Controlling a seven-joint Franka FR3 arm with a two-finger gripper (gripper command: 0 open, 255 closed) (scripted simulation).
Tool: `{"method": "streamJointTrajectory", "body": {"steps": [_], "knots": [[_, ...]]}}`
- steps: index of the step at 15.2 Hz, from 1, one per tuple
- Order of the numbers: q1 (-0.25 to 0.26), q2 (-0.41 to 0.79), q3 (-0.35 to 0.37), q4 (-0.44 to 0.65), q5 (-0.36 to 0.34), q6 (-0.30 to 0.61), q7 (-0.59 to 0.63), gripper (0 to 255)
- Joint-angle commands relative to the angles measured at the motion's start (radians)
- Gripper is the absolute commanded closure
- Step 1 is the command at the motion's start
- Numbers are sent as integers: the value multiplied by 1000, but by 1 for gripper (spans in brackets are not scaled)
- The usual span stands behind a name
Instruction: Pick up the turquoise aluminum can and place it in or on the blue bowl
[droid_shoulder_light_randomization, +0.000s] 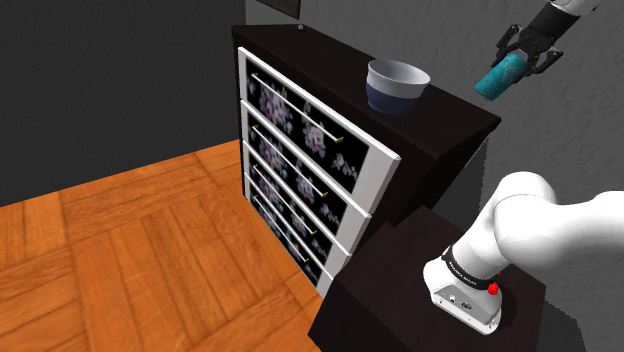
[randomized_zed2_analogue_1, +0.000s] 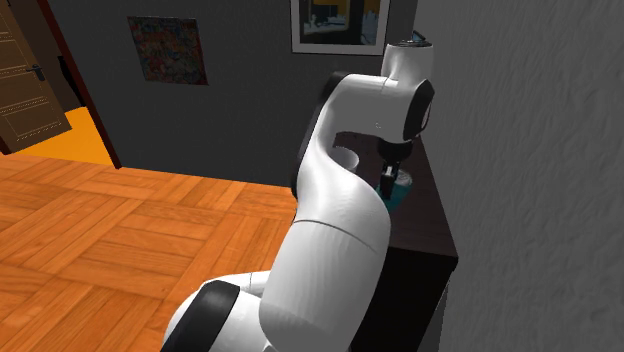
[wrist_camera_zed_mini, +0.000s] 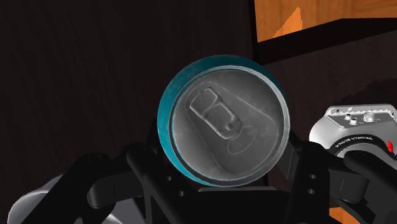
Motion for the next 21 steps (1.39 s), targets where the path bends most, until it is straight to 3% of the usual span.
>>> {"method": "streamJointTrajectory", "body": {"steps": [1,9,21], "knots": [[7,17,6,37,8,-20,-6,255],[32,82,23,174,37,-92,-25,255],[167,328,59,231,161,40,163,255]]}}
